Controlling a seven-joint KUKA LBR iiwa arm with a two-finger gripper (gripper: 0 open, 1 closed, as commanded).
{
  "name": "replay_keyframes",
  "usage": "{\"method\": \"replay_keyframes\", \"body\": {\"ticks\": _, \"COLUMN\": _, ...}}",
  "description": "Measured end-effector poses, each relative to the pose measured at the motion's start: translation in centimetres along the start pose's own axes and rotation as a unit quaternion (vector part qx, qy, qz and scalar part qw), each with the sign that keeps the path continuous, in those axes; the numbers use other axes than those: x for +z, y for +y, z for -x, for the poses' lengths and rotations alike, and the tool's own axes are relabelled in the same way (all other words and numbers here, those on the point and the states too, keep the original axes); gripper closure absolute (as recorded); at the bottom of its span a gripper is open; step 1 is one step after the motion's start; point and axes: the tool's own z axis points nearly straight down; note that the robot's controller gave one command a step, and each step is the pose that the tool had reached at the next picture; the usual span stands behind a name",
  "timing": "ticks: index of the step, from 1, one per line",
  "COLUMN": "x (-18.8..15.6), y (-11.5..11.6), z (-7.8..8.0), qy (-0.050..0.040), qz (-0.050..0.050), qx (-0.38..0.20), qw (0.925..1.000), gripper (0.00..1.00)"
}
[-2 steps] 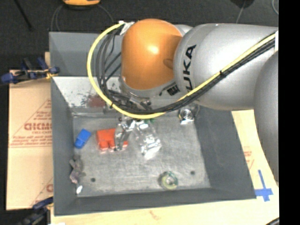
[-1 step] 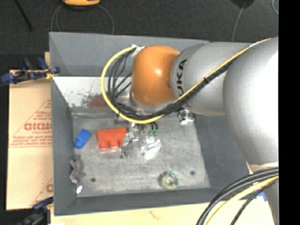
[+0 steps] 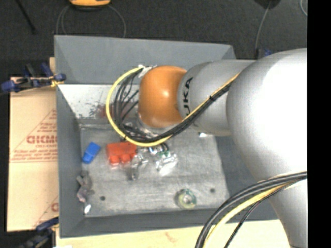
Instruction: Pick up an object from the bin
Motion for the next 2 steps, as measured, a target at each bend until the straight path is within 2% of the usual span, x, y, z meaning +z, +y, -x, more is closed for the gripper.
{"method": "replay_keyframes", "body": {"ticks": 1, "x": -0.5, "y": 0.0, "z": 0.3, "qy": -0.0039, "qz": 0.001, "qx": 0.001, "qw": 1.0000, "gripper": 1.00}}
{"method": "replay_keyframes", "body": {"ticks": 2, "x": -12.4, "y": -10.0, "z": -0.8, "qy": -0.0001, "qz": -0.003, "qx": -0.076, "qw": 0.9971, "gripper": 1.00}}
